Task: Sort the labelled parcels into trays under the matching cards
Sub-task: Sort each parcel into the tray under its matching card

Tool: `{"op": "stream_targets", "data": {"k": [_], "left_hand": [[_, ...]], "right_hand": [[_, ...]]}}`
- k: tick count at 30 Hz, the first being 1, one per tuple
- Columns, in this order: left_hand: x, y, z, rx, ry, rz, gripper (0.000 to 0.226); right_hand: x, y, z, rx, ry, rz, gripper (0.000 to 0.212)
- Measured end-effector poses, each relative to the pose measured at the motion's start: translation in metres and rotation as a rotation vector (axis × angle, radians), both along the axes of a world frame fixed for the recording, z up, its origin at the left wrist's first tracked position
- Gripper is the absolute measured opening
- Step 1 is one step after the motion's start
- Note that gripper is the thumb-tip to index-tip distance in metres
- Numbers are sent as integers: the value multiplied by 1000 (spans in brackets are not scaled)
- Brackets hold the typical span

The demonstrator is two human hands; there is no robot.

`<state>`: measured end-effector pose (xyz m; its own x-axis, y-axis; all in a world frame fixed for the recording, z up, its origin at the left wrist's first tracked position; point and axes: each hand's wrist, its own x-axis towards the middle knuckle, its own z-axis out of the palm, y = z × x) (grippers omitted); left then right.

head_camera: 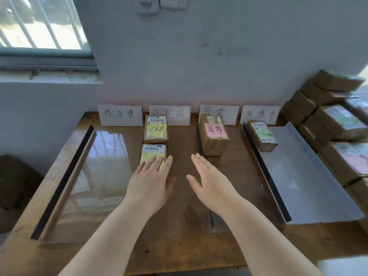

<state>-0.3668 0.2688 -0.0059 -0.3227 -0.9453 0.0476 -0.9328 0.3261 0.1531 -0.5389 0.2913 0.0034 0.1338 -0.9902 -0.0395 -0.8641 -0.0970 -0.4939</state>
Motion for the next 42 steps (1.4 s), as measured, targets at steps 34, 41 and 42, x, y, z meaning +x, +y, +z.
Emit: {"op": "stream_targets", "data": {"k": [34, 41, 42], "left_hand": [[-404, 154, 20, 28, 10, -413, 62], [-445, 95, 20, 74, 71, -393, 61], [-452, 84, 21, 72, 79, -391, 61]], "right_hand": [[-399, 228, 28, -22, -80, -456, 59], [-446, 173, 48, -4, -13, -495, 56], [-455, 164, 50, -2, -9, -502, 56]]}}
